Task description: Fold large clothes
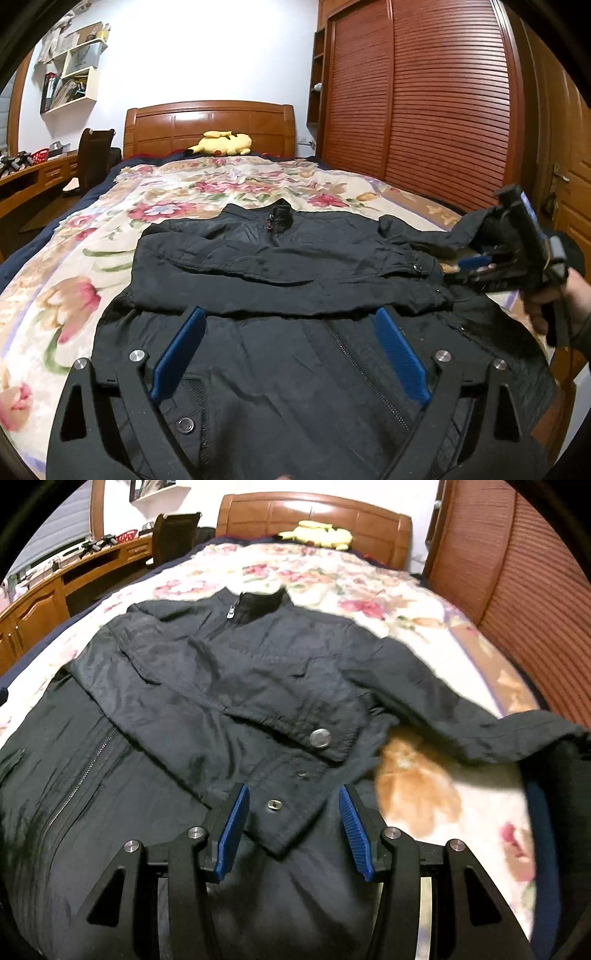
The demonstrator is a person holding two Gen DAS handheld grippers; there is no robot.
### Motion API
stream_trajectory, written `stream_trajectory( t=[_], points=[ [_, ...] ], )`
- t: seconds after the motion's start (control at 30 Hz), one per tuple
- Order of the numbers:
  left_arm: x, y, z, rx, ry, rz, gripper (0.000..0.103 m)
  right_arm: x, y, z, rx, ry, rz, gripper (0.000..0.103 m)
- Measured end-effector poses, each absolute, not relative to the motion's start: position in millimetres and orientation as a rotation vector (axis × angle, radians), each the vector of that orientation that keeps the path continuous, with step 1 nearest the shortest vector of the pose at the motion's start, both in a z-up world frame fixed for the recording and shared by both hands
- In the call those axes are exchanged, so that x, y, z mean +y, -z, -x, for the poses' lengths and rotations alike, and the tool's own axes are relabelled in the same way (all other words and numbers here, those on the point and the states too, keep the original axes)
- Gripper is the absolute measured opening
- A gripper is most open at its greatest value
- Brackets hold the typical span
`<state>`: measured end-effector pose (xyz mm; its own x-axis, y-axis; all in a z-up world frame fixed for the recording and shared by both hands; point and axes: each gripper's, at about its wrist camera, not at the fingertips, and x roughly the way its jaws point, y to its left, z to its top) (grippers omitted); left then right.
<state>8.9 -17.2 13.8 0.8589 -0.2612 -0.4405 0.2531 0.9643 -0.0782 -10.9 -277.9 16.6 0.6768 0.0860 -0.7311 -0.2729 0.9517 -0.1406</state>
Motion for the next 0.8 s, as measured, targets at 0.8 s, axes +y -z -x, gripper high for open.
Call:
stream_trajectory(
  t=[0.8],
  points=[
    [-32.6,-11.1,-9.1,0.486,0.284,-0.003,0.094,-414.9,-64.0,-64.7,0.727,0.179,0.099,0.062]
  ],
)
